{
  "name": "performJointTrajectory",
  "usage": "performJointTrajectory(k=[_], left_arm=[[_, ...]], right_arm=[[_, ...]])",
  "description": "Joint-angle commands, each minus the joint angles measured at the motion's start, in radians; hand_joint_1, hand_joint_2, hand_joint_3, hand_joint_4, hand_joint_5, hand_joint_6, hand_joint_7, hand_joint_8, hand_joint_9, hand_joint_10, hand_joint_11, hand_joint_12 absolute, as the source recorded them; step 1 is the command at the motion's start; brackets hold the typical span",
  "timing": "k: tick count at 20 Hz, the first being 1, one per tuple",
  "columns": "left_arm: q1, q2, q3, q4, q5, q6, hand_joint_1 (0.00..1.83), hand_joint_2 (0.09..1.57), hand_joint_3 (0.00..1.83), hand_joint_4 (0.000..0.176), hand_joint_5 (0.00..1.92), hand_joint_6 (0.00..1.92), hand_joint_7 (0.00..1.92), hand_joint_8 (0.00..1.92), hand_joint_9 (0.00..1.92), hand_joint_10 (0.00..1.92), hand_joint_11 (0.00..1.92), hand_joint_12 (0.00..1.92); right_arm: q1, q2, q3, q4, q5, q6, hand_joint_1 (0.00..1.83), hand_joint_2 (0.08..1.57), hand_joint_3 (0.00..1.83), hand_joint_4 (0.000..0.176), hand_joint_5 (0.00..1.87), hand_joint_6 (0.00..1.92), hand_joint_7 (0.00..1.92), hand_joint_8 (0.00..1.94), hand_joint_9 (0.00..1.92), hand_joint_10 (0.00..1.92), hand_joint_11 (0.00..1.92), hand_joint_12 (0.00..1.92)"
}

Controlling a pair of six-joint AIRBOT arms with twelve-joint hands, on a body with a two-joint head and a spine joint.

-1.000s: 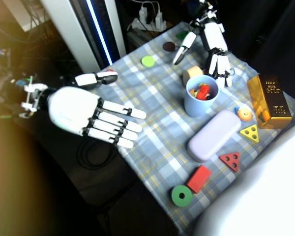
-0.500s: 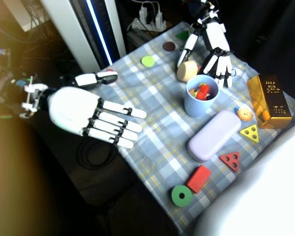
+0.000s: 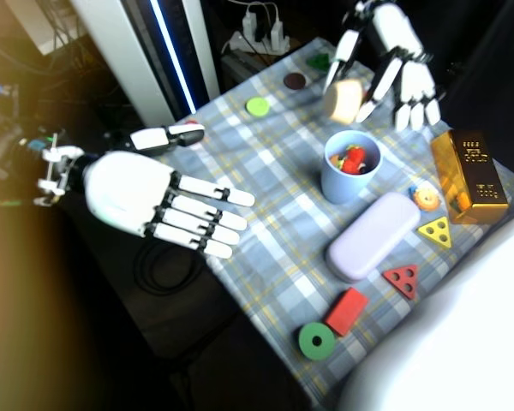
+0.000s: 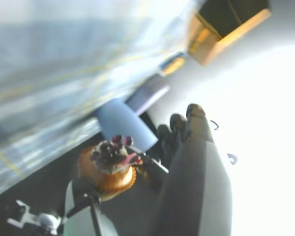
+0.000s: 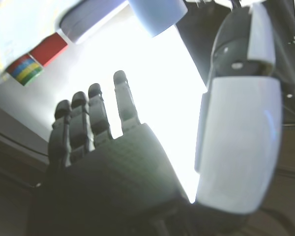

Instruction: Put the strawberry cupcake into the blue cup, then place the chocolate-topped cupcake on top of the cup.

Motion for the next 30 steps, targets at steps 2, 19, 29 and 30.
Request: performJointTrajectory(k=[2, 19, 29, 30], left_arm=[[-0.033, 0.005, 0.003, 0.050, -0.109, -0.008, 1.07, 1.04, 0.00, 0.176, 1.13, 0.72, 0.47, 0.00, 0.28, 0.00, 0.08, 0.13], [-0.276, -0.140, 0.183, 0.138, 0.035, -0.008, 1.05, 1.06, 0.00, 0.176, 1.09, 0.80, 0.48, 0.00, 0.31, 0.00, 0.00, 0.44], [-0.261, -0.189, 0.224, 0.125, 0.051, -0.008, 1.02, 1.12, 0.00, 0.143, 0.96, 1.00, 0.47, 0.00, 0.35, 0.00, 0.03, 0.43], [-0.261, -0.192, 0.228, 0.125, 0.056, -0.008, 1.02, 1.11, 0.00, 0.169, 0.98, 0.97, 0.47, 0.00, 0.34, 0.00, 0.01, 0.43]], right_arm=[[0.006, -0.001, 0.006, 0.013, 0.118, 0.014, 0.05, 0.80, 0.00, 0.073, 0.00, 0.00, 0.00, 0.00, 0.00, 0.00, 0.00, 0.00], [0.006, -0.005, 0.011, 0.009, 0.118, 0.018, 0.11, 0.83, 0.01, 0.034, 0.00, 0.00, 0.04, 0.01, 0.00, 0.00, 0.00, 0.00], [0.005, -0.005, 0.012, -0.001, 0.119, 0.022, 0.16, 0.81, 0.00, 0.046, 0.00, 0.00, 0.00, 0.00, 0.00, 0.00, 0.00, 0.00], [0.005, -0.005, 0.012, -0.001, 0.119, 0.022, 0.15, 0.82, 0.00, 0.035, 0.00, 0.00, 0.00, 0.00, 0.00, 0.00, 0.00, 0.00]])
